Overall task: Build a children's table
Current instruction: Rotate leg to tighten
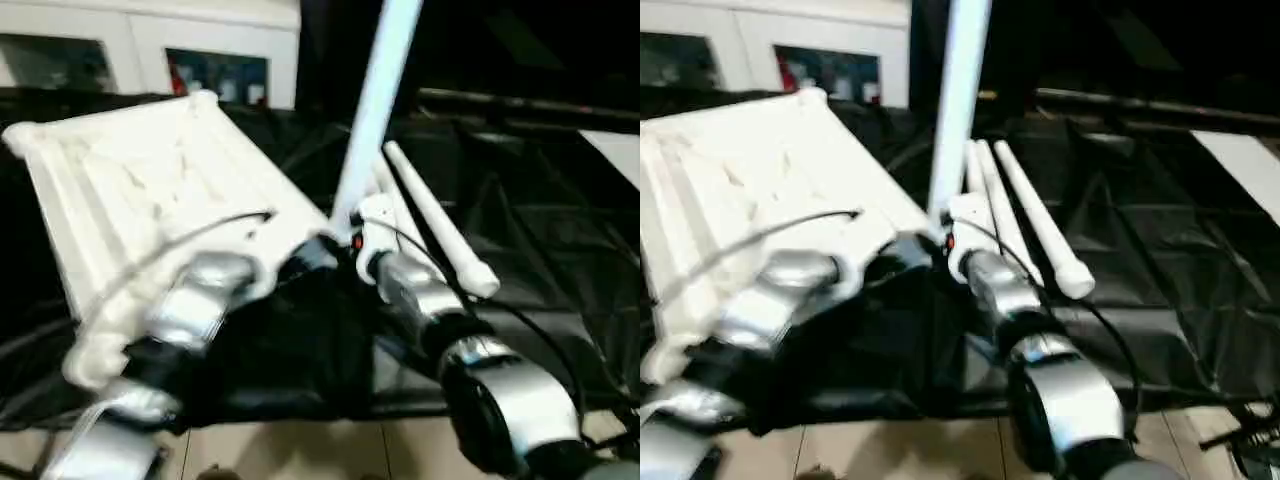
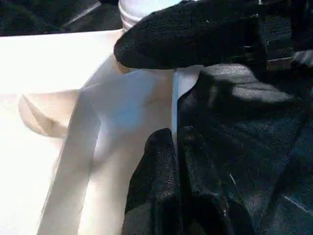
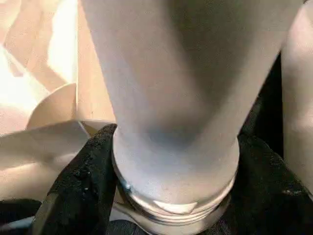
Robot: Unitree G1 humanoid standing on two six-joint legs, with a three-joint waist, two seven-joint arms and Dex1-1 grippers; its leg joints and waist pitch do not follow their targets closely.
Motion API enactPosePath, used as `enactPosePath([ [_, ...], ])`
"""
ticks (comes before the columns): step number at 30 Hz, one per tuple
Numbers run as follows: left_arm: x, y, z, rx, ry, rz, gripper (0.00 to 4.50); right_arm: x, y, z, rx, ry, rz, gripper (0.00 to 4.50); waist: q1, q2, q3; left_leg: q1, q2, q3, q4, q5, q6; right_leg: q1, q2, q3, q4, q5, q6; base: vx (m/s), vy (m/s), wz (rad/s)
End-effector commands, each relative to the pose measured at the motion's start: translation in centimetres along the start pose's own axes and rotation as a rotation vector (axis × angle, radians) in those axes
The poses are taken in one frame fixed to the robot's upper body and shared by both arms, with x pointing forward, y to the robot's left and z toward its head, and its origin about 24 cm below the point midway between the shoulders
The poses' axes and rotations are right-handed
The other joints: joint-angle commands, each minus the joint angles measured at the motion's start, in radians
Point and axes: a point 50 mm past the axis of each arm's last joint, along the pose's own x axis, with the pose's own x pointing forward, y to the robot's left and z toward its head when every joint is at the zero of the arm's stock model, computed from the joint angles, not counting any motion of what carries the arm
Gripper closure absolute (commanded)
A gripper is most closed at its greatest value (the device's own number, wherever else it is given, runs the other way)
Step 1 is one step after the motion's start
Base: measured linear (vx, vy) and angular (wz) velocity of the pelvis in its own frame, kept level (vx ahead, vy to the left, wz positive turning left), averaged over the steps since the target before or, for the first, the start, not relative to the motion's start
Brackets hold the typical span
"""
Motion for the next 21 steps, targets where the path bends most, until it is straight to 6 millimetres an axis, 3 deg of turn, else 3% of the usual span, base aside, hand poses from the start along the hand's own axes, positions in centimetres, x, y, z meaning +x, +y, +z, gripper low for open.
enactPosePath([
  [1, 1.3, -1.8, -0.4, -0.026, 0.013, -0.044, 4.5, 0.4, 2.8, -1.2, 0.042, 0.046, 0.11, 1.01, -0.002, 0.015, -0.05, -0.008, 0.014, 0.002, -0.065, -0.162, -0.002, 0.039, -0.069, 0.045, -0.084, -0.128, -0.153, 0.0, 0.0, 0.0],
  [7, 0.4, -1.3, -0.7, -0.007, -0.018, -0.088, 4.5, 0.1, 2.0, -0.7, -0.03, 0.017, 0.168, 0.82, -0.005, 0.013, -0.051, -0.013, 0.015, 0.0, -0.066, -0.167, 0.006, 0.042, -0.072, 0.045, -0.086, -0.149, -0.151, 0.0, 0.0, 0.0],
  [19, -2.8, -0.5, -2.8, 0.048, 0.0, -0.288, 4.5, -2.9, -2.9, 0.6, -0.265, 0.0, 0.473, 0.82, -0.004, 0.018, -0.053, -0.011, 0.019, 0.006, -0.057, -0.092, 0.064, 0.046, -0.07, 0.044, -0.072, 0.0, -0.232, 0.0, 0.0, 0.0],
  [21, -4.0, -0.5, -3.1, 0.074, -0.005, -0.376, 4.5, -3.7, -3.8, 0.9, -0.297, 0.018, 0.563, 0.82, -0.004, 0.017, -0.054, -0.015, 0.019, 0.004, -0.055, -0.085, 0.078, 0.052, -0.07, 0.042, -0.068, 0.022, -0.244, 0.0, 0.0, 0.0],
])
